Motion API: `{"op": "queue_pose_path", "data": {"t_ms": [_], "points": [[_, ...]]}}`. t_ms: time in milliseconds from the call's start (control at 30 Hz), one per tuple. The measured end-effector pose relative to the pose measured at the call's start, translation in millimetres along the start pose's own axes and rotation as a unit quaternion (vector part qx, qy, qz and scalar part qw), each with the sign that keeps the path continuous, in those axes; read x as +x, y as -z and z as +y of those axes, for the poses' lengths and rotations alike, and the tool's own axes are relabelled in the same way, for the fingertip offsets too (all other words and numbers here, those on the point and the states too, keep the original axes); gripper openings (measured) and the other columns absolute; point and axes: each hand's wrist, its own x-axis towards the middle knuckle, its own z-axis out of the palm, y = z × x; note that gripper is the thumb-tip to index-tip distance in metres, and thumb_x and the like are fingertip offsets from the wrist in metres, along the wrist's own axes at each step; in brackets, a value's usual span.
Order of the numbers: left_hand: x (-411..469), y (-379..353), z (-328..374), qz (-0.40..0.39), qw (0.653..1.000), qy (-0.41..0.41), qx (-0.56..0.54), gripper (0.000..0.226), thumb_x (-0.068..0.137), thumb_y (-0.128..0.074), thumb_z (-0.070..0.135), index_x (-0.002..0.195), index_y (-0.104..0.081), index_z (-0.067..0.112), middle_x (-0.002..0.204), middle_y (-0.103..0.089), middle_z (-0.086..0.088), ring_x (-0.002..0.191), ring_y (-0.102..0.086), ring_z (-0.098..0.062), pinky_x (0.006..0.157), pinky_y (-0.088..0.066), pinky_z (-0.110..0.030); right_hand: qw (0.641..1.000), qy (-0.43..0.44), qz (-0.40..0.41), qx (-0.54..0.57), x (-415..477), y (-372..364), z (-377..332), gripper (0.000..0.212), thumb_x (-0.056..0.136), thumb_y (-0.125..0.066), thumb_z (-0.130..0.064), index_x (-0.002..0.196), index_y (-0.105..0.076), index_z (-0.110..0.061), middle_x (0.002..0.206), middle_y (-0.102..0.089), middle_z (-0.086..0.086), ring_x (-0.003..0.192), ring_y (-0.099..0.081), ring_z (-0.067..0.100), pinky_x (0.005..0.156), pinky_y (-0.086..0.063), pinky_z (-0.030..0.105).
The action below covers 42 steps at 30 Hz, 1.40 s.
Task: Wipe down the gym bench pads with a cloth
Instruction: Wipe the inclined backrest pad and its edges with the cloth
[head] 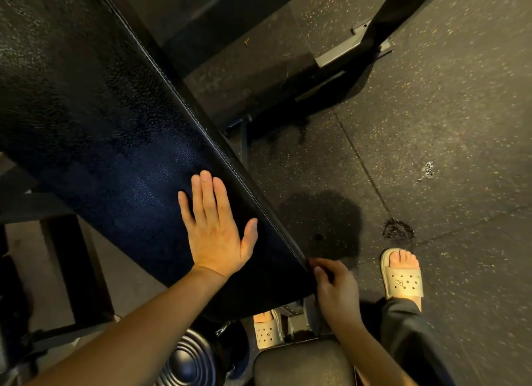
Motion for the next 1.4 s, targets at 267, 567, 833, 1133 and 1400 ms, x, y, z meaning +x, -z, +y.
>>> {"op": "queue_pose_path", "data": {"t_ms": [267, 567, 833, 1133, 1400], "points": [[1.1, 1.7, 0.4, -0.001, 1.000, -0.006, 0.002, 0.094, 0.096, -0.034, 0.057, 0.160, 0.009, 0.004, 0.166, -0.001, -0.022, 0.157, 0.013, -0.029, 0.126, 0.003, -0.055, 0.973, 0.166, -0.075, 0.140, 31.0, -26.5, -66.2, 0.027, 0.102, -0.054, -0.030, 0.123, -0.067, -0.020, 0.118, -0.065, -0.002, 0.111, -0.065, 0.015, 0.093, -0.055, 0.035], [0.6, -0.8, -0.3, 0.003, 1.000, -0.005, 0.011, 0.093, 0.096, -0.031, 0.057, 0.159, 0.007, 0.001, 0.165, -0.002, -0.024, 0.157, 0.015, -0.029, 0.126, 0.002, -0.055, 0.978, 0.134, -0.086, 0.138, 36.3, -27.9, -79.9, 0.024, 0.103, -0.053, -0.019, 0.122, -0.067, -0.022, 0.118, -0.066, -0.006, 0.111, -0.064, 0.007, 0.093, -0.055, 0.026], [2.0, -1.0, 0.8, 0.013, 1.000, -0.004, 0.006, 0.093, 0.096, -0.033, 0.057, 0.159, 0.005, 0.001, 0.164, -0.004, -0.024, 0.157, 0.014, -0.028, 0.126, 0.002, -0.056, 0.999, -0.016, -0.040, 0.018, 35.1, -6.4, -9.5, 0.020, 0.103, -0.051, -0.024, 0.104, -0.069, -0.033, 0.102, -0.070, -0.005, 0.098, -0.068, 0.015, 0.092, -0.057, 0.050], [0.1, -0.8, -0.4, 0.011, 1.000, -0.003, 0.007, 0.092, 0.096, -0.032, 0.058, 0.159, 0.003, 0.000, 0.164, -0.005, -0.024, 0.157, 0.012, -0.029, 0.126, 0.001, -0.056, 0.985, -0.051, -0.043, 0.161, 40.8, 7.5, -49.2, 0.032, 0.087, -0.074, -0.047, 0.111, -0.064, -0.029, 0.118, -0.063, 0.004, 0.109, -0.062, 0.027, 0.092, -0.057, 0.050], [1.4, -1.2, -0.2, 0.023, 1.000, -0.007, -0.004, 0.092, 0.096, -0.034, 0.056, 0.159, 0.004, 0.000, 0.164, -0.005, -0.025, 0.157, 0.012, -0.028, 0.126, 0.001, -0.056, 0.983, -0.166, -0.031, 0.067, 39.9, 9.6, 1.5, 0.023, 0.103, -0.054, -0.035, 0.106, -0.060, -0.013, 0.103, -0.067, 0.016, 0.089, -0.069, 0.030, 0.084, -0.060, 0.052]]}}
